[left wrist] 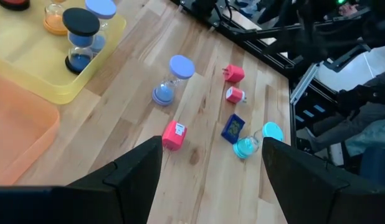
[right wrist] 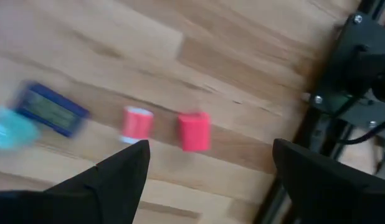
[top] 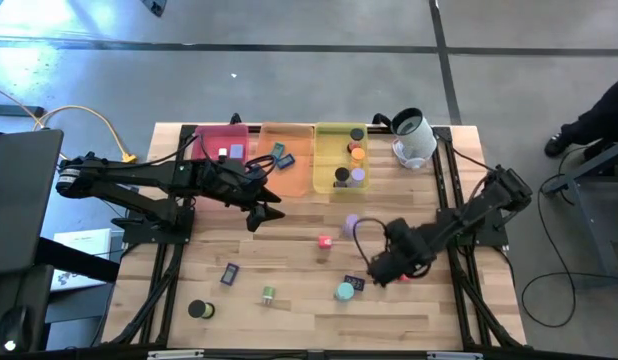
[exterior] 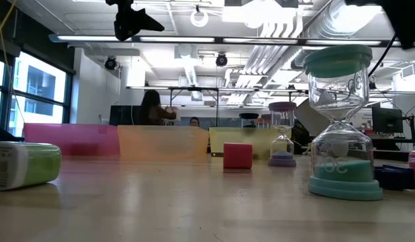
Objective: Pick & Place Office items
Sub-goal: Put the bottom pink charger adapter into the red bin
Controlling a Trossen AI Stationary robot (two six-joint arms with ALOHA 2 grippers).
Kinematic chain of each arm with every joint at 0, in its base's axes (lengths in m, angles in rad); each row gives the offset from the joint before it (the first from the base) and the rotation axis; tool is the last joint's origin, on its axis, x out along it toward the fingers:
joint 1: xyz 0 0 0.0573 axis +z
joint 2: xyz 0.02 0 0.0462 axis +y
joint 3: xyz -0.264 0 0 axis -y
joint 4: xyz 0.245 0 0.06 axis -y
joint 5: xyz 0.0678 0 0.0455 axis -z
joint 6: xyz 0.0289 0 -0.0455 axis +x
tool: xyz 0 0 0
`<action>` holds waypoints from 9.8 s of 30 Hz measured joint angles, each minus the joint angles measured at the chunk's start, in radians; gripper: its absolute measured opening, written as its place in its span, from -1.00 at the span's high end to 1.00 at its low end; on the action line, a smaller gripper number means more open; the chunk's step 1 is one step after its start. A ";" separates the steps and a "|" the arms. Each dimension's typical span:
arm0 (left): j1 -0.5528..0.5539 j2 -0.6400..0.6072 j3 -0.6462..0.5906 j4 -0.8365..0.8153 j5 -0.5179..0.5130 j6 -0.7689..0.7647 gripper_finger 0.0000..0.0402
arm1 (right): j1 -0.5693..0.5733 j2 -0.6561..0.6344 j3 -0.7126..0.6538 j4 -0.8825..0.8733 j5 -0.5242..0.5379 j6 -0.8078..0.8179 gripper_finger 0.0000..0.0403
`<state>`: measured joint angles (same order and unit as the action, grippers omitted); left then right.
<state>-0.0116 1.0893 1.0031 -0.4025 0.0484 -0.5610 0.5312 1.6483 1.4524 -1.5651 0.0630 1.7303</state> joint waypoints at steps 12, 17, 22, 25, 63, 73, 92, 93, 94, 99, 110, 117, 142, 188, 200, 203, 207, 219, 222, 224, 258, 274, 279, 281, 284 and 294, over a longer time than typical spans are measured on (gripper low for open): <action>0.000 0.000 0.000 0.000 0.000 0.000 -0.34 | 0.145 -0.100 -0.286 0.237 -0.073 -0.002 -0.63; 0.000 0.000 0.000 0.000 0.000 0.000 -0.34 | 0.156 -0.122 -0.369 0.313 -0.063 -0.007 -0.63; 0.000 0.000 0.000 0.000 0.000 0.000 -0.34 | 0.156 -0.122 -0.451 0.453 -0.058 -0.040 -0.63; 0.000 0.000 0.000 0.000 0.000 0.000 -0.34 | 0.156 -0.121 -0.488 0.496 -0.013 -0.031 -0.63; 0.000 0.000 0.000 0.160 -0.056 0.038 -0.34 | 0.081 -0.123 -0.742 0.844 -0.024 -0.060 0.25; 0.000 0.000 0.000 0.320 -0.063 0.038 -0.34 | 0.081 -0.144 -0.718 0.796 -0.011 -0.076 0.29; 0.000 0.089 0.000 0.553 -0.065 0.017 -0.34 | -0.032 -0.363 -0.237 0.765 0.656 -0.590 0.29; 0.000 0.099 0.000 0.570 -0.065 0.033 -0.34 | -0.047 -0.363 -0.225 0.817 0.671 -0.662 0.29; 0.000 0.109 0.000 0.583 -0.065 0.036 -0.34 | -0.060 -0.362 -0.215 0.887 0.675 -0.741 0.29; 0.000 0.160 0.000 0.682 0.003 -0.019 -0.34 | -0.108 -0.362 -0.210 1.289 0.638 -1.173 0.29; 0.000 0.252 0.000 1.061 0.054 -0.040 -0.34 | -0.224 -0.361 -0.210 1.609 0.577 -1.421 0.29; 0.004 0.298 0.000 1.161 -0.002 0.021 -0.34 | -0.285 -0.361 -0.210 1.724 0.537 -1.438 0.29; 0.057 0.303 0.000 1.254 0.103 -0.330 -0.56 | -0.318 -0.361 -0.210 1.764 0.484 -1.458 0.29; 0.081 0.302 0.000 1.464 0.066 -0.652 -0.79 | -0.507 -0.206 -0.208 2.115 0.141 -1.393 0.29; 0.081 0.303 0.000 1.464 0.069 -0.644 -0.79 | -0.507 -0.210 -0.209 2.102 0.166 -1.434 0.29; 0.081 0.303 0.000 1.464 0.077 -0.644 -0.76 | -0.507 -0.210 -0.209 2.102 0.166 -1.437 0.29; 0.082 0.303 0.000 1.462 0.077 -0.644 -0.60 | -0.507 -0.210 -0.209 2.102 0.166 -1.434 0.29; 0.100 0.304 0.000 1.461 0.103 -0.579 -0.10 | -0.508 -0.212 -0.209 2.124 0.173 -1.279 0.29; 0.100 0.304 0.000 1.455 0.103 -0.559 -0.09 | -0.509 -0.212 -0.209 2.118 0.171 -1.258 0.29; 0.100 0.304 0.000 1.450 0.103 -0.553 -0.09 | -0.509 -0.213 -0.209 2.108 0.171 -1.253 0.29; 0.128 0.281 0.004 1.365 0.269 -0.508 0.17 | -0.507 -0.366 -0.212 1.883 0.046 -1.343 -0.45; 0.261 -0.046 0.319 -0.241 -0.018 0.137 0.17 | -0.471 -0.464 -0.210 1.607 0.068 -1.305 -0.42; 0.423 -0.085 0.324 -0.634 -0.094 0.138 0.17 | -0.465 -0.464 -0.210 1.576 0.068 -1.281 -0.42; 0.498 -0.077 0.323 -0.759 -0.129 0.138 0.17 | -0.465 -0.464 -0.210 1.563 0.068 -1.280 -0.42; 0.607 -0.051 0.311 -0.869 -0.162 0.139 0.17 | -0.465 -0.464 -0.210 1.565 0.068 -1.280 -0.42; 0.942 0.019 0.126 -0.901 -0.108 0.169 0.17 | -0.465 -0.464 -0.210 1.563 0.068 -1.279 -0.42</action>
<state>0.9303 1.1087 1.1294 -1.3038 -0.0600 -0.3925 0.0658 1.1839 1.2423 -0.0019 0.1310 0.4511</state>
